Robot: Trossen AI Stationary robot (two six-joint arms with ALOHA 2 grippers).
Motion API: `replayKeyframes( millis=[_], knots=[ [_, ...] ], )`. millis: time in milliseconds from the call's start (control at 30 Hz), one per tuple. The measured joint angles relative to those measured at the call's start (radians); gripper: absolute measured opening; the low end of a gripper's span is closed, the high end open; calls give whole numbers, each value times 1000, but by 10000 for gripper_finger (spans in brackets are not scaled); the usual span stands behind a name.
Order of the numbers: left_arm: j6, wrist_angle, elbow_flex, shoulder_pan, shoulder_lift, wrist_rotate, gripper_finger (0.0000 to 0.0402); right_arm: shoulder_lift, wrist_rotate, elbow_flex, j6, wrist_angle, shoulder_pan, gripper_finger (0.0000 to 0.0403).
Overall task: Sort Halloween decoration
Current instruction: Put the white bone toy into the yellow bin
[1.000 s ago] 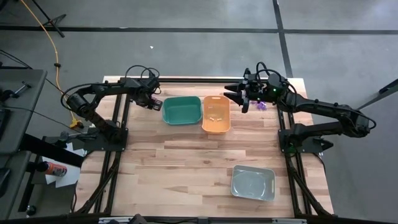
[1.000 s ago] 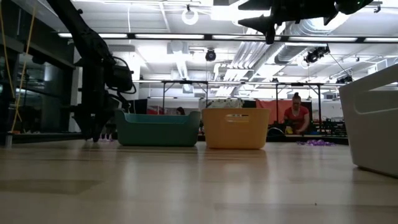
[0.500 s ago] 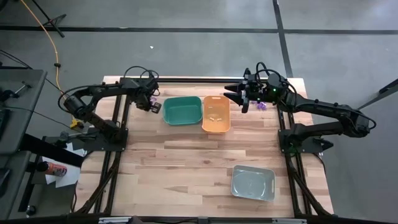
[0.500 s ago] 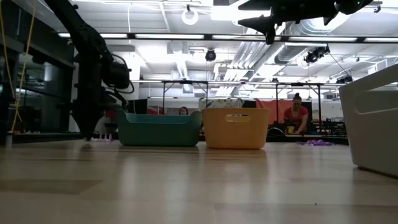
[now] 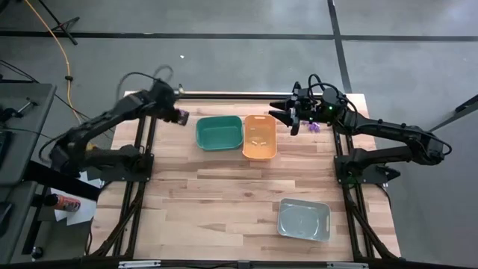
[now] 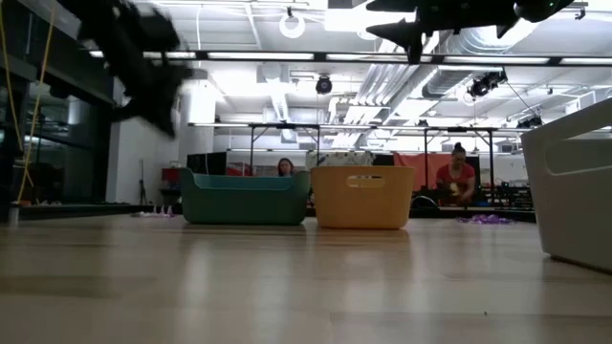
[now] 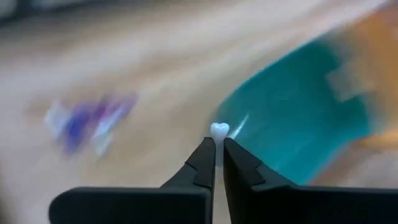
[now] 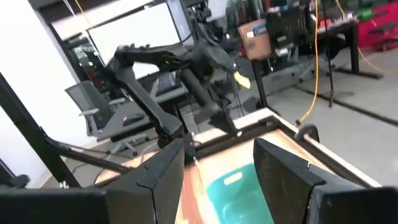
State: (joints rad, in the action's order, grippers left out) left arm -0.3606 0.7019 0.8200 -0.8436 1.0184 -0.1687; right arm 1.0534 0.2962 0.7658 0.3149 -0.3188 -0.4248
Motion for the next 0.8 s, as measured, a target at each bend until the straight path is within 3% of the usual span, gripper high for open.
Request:
replayKeyframes(
  millis=[167,333,433,600,800],
  knots=[
    [18,-471,11,45,-176,-143,4,0,0,0,31,-110,0,187],
    [53,-892,12,158,-226,-176,4,0,0,0,95,-199,7,187],
    [108,-974,12,257,-206,-194,4,0,-2,0,80,-241,29,187],
    [165,-974,9,403,-141,-170,4,0,-1,0,-7,-253,79,187],
    [212,-1019,10,452,-94,-135,4,0,-1,0,-26,-247,95,187]
  ],
)
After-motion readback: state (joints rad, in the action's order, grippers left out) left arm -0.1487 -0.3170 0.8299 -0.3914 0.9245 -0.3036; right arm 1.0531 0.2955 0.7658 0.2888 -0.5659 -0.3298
